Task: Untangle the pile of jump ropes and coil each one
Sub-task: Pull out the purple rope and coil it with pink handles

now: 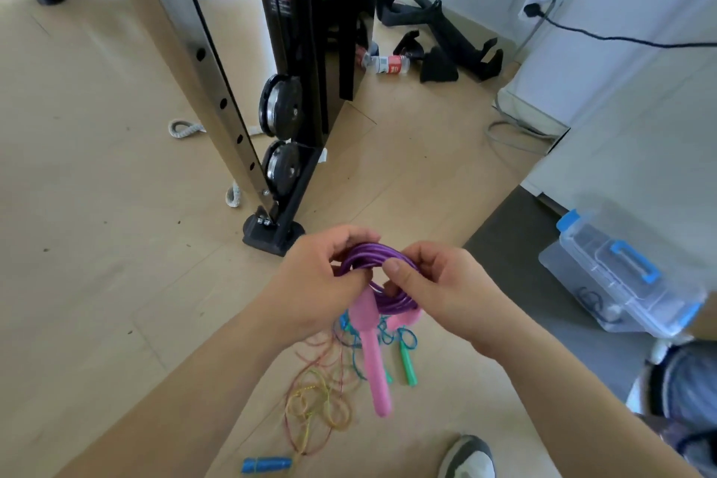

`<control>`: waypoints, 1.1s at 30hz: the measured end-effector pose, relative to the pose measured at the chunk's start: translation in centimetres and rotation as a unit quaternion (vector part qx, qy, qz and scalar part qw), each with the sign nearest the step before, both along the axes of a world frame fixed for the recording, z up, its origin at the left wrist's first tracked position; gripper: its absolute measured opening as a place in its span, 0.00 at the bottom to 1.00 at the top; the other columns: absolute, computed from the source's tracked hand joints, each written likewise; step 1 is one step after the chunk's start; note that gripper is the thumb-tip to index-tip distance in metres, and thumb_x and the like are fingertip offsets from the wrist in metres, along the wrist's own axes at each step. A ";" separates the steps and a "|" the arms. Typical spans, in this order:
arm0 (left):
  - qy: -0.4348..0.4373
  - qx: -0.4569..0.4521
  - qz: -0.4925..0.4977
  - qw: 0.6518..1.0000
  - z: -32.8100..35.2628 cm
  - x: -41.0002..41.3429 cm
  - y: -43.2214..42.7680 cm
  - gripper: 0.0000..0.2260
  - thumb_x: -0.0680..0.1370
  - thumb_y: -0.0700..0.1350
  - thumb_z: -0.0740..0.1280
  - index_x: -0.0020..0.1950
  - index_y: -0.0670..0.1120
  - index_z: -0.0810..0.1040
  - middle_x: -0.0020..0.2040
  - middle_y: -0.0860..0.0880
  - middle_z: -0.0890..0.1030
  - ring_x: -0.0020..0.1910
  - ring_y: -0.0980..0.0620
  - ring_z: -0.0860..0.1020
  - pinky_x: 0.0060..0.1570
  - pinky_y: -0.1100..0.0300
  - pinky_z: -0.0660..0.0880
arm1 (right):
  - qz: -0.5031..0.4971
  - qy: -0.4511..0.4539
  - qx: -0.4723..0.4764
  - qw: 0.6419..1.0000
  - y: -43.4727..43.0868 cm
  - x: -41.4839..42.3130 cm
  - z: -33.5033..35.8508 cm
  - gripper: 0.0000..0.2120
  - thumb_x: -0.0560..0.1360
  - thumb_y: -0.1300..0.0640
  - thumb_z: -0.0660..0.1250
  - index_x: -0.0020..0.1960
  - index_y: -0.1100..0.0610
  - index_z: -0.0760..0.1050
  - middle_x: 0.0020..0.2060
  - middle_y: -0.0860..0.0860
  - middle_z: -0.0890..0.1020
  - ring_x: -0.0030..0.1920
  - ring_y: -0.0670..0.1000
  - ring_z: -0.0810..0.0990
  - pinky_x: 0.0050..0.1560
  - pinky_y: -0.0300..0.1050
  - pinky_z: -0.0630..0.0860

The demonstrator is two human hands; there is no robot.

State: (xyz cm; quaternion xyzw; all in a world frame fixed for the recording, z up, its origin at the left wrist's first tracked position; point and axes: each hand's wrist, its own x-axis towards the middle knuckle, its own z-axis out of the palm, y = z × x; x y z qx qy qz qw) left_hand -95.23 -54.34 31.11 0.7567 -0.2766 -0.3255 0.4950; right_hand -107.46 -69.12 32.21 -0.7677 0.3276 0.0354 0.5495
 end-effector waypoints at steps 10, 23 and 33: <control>0.041 0.050 0.006 0.998 26.6 1.6 -7.5 0.15 0.73 0.55 0.73 0.58 0.53 0.82 0.42 0.45 0.86 0.42 0.44 0.84 0.49 0.41 0.82 | -0.067 -0.031 -0.053 0.996 -7.3 2.7 28.8 0.13 0.80 0.43 0.67 0.46 0.52 0.80 0.38 0.54 0.86 0.37 0.52 0.81 0.40 0.49 0.78; -0.351 0.010 -0.072 0.933 57.3 2.8 -15.3 0.20 0.77 0.47 0.68 0.69 0.54 0.74 0.45 0.58 0.78 0.48 0.57 0.74 0.50 0.57 0.75 | 0.103 0.047 -0.089 0.990 -16.4 1.7 59.4 0.12 0.83 0.48 0.62 0.45 0.54 0.75 0.37 0.53 0.80 0.37 0.50 0.77 0.42 0.46 0.75; -0.374 0.012 -0.062 0.925 64.1 4.7 -25.4 0.06 0.77 0.48 0.73 0.54 0.54 0.87 0.52 0.56 0.78 0.52 0.56 0.76 0.55 0.56 0.77 | 0.122 0.076 -0.090 0.986 -26.0 3.6 67.3 0.14 0.81 0.45 0.63 0.45 0.54 0.76 0.39 0.52 0.82 0.38 0.50 0.78 0.44 0.46 0.77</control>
